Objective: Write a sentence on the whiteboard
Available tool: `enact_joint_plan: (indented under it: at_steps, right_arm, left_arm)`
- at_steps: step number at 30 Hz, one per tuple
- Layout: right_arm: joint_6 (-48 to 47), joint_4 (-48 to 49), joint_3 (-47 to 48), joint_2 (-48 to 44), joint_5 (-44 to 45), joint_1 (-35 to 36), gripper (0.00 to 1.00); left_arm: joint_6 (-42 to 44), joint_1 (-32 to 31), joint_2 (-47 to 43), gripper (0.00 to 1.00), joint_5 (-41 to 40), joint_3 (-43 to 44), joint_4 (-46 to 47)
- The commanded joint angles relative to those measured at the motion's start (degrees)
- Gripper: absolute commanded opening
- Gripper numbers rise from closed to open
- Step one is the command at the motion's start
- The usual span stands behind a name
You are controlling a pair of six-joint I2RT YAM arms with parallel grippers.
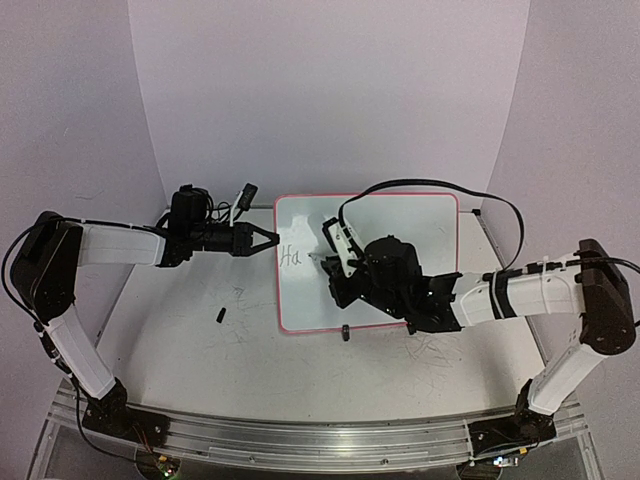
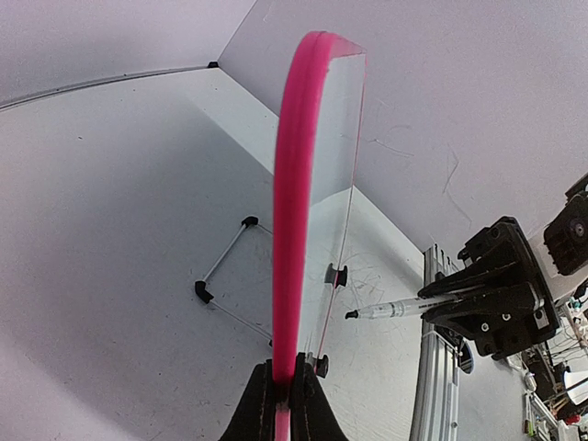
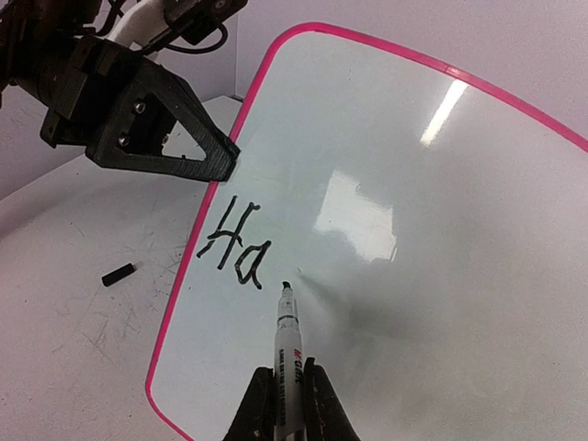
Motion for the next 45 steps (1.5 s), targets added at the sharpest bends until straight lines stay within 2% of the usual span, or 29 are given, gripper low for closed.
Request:
enact_joint_plan:
  at_steps: [1,14,45]
  right_arm:
    - [-0.42,1.36,2.85,1.51,1.46,0.55,0.0]
    - [-0.79,3.58,4.59,3.4,-0.16,0.72,0.0]
    - [0.57,1.24,5.14,5.19,3.75,1.08,0.0]
  left_arm:
    - [0.09,-0.96,-1.75,0.0,1.39,-0.05,1.98]
    - [0.19,-0.96,-1.69,0.0,1.62,-0.19,1.98]
    - [0.44,-0.96,-1.86,0.0,1.86,-0.3,1.98]
